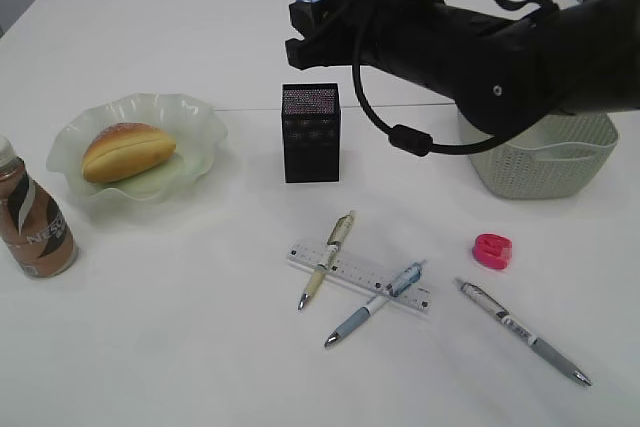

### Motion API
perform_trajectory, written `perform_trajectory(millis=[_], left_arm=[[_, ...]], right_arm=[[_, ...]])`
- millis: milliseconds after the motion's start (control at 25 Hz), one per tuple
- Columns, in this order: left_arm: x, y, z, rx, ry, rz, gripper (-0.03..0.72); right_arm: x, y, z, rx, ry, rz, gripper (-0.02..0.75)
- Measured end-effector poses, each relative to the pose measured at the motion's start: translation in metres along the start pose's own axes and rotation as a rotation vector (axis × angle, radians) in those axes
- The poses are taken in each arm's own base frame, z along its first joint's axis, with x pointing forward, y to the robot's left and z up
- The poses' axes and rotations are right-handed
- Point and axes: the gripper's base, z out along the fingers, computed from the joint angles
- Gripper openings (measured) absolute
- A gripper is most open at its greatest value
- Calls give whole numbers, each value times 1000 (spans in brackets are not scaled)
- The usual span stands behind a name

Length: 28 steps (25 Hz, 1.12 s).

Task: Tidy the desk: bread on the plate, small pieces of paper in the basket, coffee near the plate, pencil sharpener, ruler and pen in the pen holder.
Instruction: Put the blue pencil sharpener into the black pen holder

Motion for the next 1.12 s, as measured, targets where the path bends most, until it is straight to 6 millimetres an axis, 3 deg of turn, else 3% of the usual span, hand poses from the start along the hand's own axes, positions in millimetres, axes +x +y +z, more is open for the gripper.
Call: perform_trajectory(millis=[320,720,1120], left_arm=[[1,-5,0,52,10,-17,497],[2,-10,-1,106,21,-35,497],[2,-10,-1,108,21,-36,497]], right_arm=[[27,-26,25,99,-37,84,344],[49,-26,63,89,-8,67,344],[88,-23,78,80,98,69,344]])
